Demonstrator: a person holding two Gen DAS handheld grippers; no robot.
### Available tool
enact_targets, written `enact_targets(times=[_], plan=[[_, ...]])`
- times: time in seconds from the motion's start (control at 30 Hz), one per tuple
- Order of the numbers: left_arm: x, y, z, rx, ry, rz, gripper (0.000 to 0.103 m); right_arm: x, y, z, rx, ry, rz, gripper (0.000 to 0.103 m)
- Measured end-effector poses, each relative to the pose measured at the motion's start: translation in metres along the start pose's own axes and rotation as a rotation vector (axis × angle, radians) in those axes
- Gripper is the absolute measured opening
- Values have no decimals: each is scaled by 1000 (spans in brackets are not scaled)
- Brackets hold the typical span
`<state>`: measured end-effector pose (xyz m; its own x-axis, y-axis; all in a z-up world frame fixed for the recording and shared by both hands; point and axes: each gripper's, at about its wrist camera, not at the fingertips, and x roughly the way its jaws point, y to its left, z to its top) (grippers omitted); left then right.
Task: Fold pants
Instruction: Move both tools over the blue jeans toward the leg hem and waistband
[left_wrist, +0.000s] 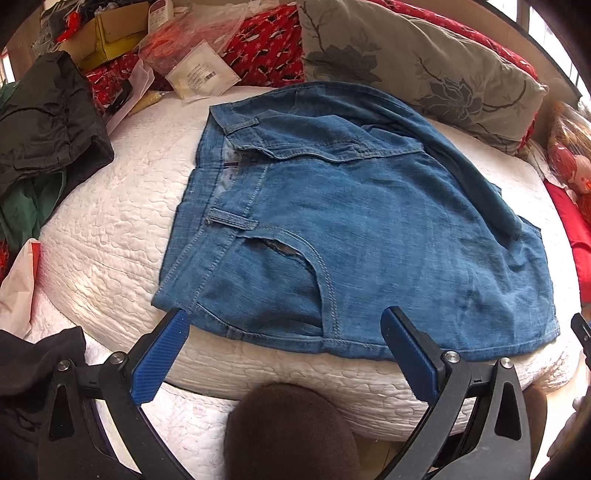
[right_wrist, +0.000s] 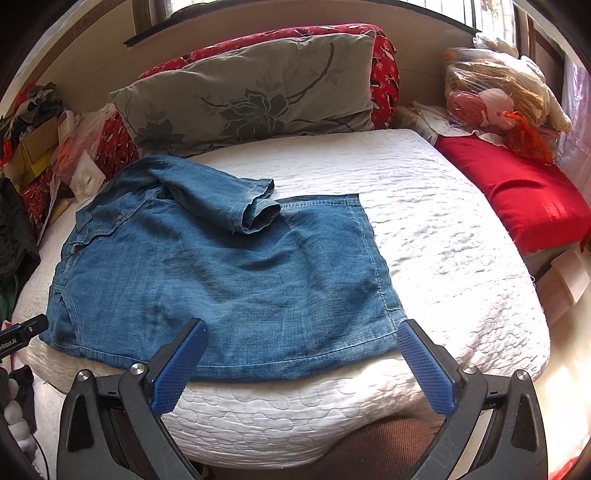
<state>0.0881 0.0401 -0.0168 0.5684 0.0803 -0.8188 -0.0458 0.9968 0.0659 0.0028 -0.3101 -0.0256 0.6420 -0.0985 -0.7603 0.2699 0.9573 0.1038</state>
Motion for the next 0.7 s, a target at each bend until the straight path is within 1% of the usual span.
enact_targets(times=[0.07,0.17,0.2,0.3,0.4,0.47,0.53,0.63,0.7], plan=[[10,23,19,-22,35,-19,103,7,-18,11,26,14,-10,103],[30,51,41,-53,125,-74,103,24,-44,25,68,51,-30,102],[39,57,46,-60,167,-102,103,31,-50,28,76,68,-31,101],[62,69,56,-68,251,-140,103,53,-61,33,91,119,-32,101],[76,74,63,-62,293,-148,103,72,-66,33,119,172,-16,101],[86,79,66,-81,330,-180,103,79,-66,31,122,187,-20,101],[95,86,66,-122,367,-203,103,82,-65,29,111,198,-22,101],[105,96,59,-184,424,-264,103,81,-68,25,123,206,-12,101],[106,104,51,-228,440,-290,103,79,-72,22,145,212,-5,101]])
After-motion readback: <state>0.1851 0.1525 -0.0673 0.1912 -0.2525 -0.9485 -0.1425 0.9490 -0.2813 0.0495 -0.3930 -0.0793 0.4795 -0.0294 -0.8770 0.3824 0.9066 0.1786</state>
